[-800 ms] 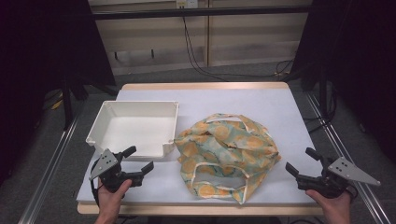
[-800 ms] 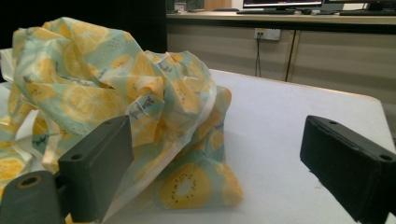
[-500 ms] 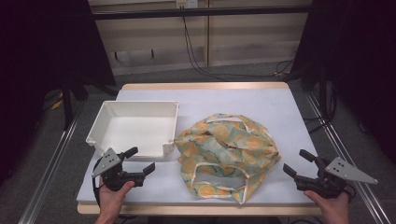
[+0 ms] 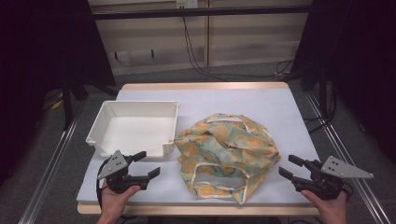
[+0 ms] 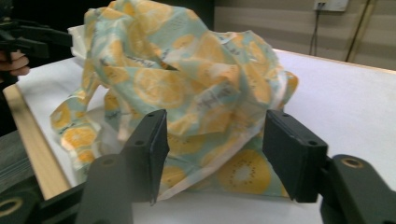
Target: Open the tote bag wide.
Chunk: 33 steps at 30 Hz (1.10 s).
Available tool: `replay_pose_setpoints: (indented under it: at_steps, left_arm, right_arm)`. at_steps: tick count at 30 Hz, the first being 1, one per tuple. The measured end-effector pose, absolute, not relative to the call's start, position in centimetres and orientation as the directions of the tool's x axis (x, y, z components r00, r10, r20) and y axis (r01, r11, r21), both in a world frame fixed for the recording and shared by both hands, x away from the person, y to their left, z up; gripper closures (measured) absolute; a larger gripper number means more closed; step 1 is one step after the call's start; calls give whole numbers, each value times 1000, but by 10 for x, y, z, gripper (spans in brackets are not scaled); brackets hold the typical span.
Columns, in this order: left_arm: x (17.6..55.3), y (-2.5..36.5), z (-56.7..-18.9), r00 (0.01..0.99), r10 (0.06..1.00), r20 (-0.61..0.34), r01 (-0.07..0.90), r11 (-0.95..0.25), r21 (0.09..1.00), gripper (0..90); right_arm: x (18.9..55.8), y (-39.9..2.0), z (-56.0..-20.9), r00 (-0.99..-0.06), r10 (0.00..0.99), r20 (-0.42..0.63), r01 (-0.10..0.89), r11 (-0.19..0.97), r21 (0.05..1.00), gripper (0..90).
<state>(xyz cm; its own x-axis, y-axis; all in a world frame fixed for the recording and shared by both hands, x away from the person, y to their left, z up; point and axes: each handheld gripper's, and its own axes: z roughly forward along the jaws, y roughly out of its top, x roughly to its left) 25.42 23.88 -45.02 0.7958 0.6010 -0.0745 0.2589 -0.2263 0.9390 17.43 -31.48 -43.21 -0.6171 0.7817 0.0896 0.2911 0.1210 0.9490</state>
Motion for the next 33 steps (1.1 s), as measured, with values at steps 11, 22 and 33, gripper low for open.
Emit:
replay_pose_setpoints:
  at_steps: [11,22,33]
  left_arm:
    - [255,230,-447,831,545,-108,286,-252,924,321]
    - [248,220,-444,852,511,-114,287,-273,918,372]
    - [243,212,-443,871,477,-115,279,-288,916,385]
  right_arm:
    - [181,-308,-408,-670,738,82,281,150,948,462]
    - [193,-295,-389,-715,697,58,255,182,950,477]
    - [221,-272,-379,-761,648,41,245,227,943,504]
